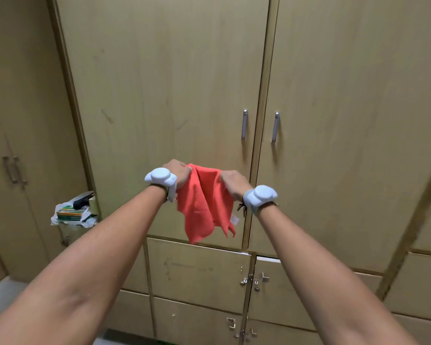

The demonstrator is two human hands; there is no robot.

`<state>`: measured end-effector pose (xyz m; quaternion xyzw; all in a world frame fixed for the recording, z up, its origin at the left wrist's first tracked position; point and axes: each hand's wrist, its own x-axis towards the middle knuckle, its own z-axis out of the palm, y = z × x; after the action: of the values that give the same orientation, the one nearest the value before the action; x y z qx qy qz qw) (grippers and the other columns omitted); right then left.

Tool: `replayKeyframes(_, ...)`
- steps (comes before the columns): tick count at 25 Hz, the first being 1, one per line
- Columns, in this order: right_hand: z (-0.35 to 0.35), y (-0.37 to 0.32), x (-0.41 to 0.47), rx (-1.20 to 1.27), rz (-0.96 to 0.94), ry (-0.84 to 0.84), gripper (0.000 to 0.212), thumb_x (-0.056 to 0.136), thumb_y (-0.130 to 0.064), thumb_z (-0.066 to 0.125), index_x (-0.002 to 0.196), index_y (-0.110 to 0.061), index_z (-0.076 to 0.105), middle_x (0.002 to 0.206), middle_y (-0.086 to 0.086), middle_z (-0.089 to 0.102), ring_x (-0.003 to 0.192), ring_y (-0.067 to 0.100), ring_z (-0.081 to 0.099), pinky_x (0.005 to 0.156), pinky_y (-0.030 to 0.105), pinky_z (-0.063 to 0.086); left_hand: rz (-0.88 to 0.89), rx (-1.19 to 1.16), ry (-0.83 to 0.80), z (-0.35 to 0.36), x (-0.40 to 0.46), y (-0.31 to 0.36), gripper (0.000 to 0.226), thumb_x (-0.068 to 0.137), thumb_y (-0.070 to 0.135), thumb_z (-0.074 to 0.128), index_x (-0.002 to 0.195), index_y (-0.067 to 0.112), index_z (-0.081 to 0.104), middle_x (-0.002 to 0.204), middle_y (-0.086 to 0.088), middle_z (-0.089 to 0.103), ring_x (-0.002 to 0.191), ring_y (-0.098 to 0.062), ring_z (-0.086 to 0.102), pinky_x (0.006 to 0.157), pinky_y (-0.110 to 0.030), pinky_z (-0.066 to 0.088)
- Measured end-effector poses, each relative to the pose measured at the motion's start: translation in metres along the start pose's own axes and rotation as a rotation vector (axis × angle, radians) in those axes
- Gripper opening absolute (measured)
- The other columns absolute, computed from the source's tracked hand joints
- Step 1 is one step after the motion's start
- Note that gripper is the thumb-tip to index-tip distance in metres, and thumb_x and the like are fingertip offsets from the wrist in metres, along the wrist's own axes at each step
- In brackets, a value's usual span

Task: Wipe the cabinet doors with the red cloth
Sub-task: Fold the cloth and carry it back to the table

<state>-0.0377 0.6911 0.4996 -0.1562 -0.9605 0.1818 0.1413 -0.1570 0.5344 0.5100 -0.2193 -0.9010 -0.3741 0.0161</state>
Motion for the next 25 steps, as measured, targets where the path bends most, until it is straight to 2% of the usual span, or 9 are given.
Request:
replayKeyframes(4,0.038,-0.051,-0.005,0.171,-0.020,-0.025,0.034,0.109,-0.016,0.032,0.112,-0.002,0.063,0.130,0.024,0.065,0.119,0.041,0.061,0.090,0.040,0.045,-0.155,-0.245,-0.155,0.008,-0.009,0.015,0.026,0.106,0.019,0.049,0.090,0.006,0.063,0.099,-0.018,0.066,0.068,-0.027,0.064,0.062,-0.027,0.055)
replayKeyframes(7,0.047,-0.070,-0.005,0.400,0.123,0.062,0.037,0.109,-0.018,0.027,0.104,-0.011,0.064,0.130,0.024,0.065,0.119,0.042,0.058,0.085,0.037,0.039,0.013,0.050,-0.132,0.004,-0.009,0.012,0.034,0.107,0.015,0.041,0.112,-0.004,0.069,0.120,-0.023,0.071,0.094,-0.036,0.067,0.077,-0.032,0.048)
replayKeyframes(10,0.047,-0.084,-0.005,0.574,0.220,0.142,0.045,0.108,-0.020,0.028,0.120,-0.001,0.067,0.126,0.021,0.068,0.118,0.039,0.059,0.094,0.039,0.044,0.117,0.308,-0.072,-0.005,-0.015,0.004,0.036,0.109,0.021,0.037,0.119,0.007,0.069,0.129,-0.016,0.069,0.114,-0.037,0.062,0.093,-0.038,0.045)
replayKeyframes(13,0.047,-0.106,-0.006,1.349,0.311,-0.139,0.058,0.109,-0.046,0.029,0.093,-0.005,0.067,0.079,0.010,0.071,0.084,0.030,0.058,0.073,0.035,0.047,0.103,0.213,-0.111,-0.012,-0.018,-0.003,0.057,0.112,0.043,0.026,0.122,0.007,0.070,0.130,-0.018,0.070,0.118,-0.038,0.066,0.093,-0.037,0.047)
replayKeyframes(15,0.051,-0.111,-0.004,1.658,0.281,-0.385,0.086,0.099,-0.074,0.013,0.100,-0.004,0.063,0.088,0.016,0.068,0.087,0.031,0.061,0.081,0.040,0.051,-0.081,-0.070,-0.265,-0.016,-0.022,-0.006,0.069,0.106,0.065,0.025,0.124,0.015,0.070,0.121,-0.013,0.073,0.113,-0.033,0.069,0.085,-0.036,0.048)
replayKeyframes(18,0.064,-0.097,0.010,1.671,0.165,-0.584,0.114,0.086,-0.085,-0.005,0.142,-0.002,0.050,0.115,0.019,0.061,0.111,0.036,0.057,0.113,0.049,0.034,-0.216,-0.269,-0.325,-0.032,-0.024,-0.024,0.039,0.106,0.049,0.044,0.101,0.015,0.063,0.092,-0.009,0.067,0.086,-0.028,0.065,0.082,-0.035,0.047)
replayKeyframes(20,0.071,-0.085,0.018,1.616,0.209,-0.542,0.102,0.096,-0.076,0.000,0.147,-0.002,0.048,0.121,0.020,0.063,0.107,0.032,0.060,0.110,0.047,0.039,-0.224,-0.306,-0.256,-0.046,-0.023,-0.039,0.022,0.106,0.024,0.048,0.091,0.012,0.059,0.086,-0.010,0.061,0.076,-0.026,0.060,0.078,-0.035,0.048)
replayKeyframes(23,0.074,-0.067,0.032,1.039,0.185,-0.286,0.053,0.109,-0.042,0.037,0.143,-0.005,0.053,0.129,0.011,0.062,0.097,0.021,0.061,0.080,0.029,0.048,-0.127,-0.105,-0.246,-0.064,-0.028,-0.054,0.012,0.098,0.015,0.056,0.087,0.020,0.056,0.076,-0.004,0.056,0.068,-0.023,0.055,0.063,-0.025,0.045)
replayKeyframes(25,0.075,-0.058,0.040,0.806,0.062,-0.320,0.059,0.102,-0.038,0.058,0.155,-0.019,0.039,0.141,0.002,0.050,0.120,0.015,0.047,0.100,0.032,0.043,-0.063,-0.062,-0.293,-0.071,-0.034,-0.059,0.013,0.094,0.013,0.061,0.088,0.024,0.058,0.075,-0.001,0.056,0.065,-0.021,0.053,0.059,-0.023,0.041)
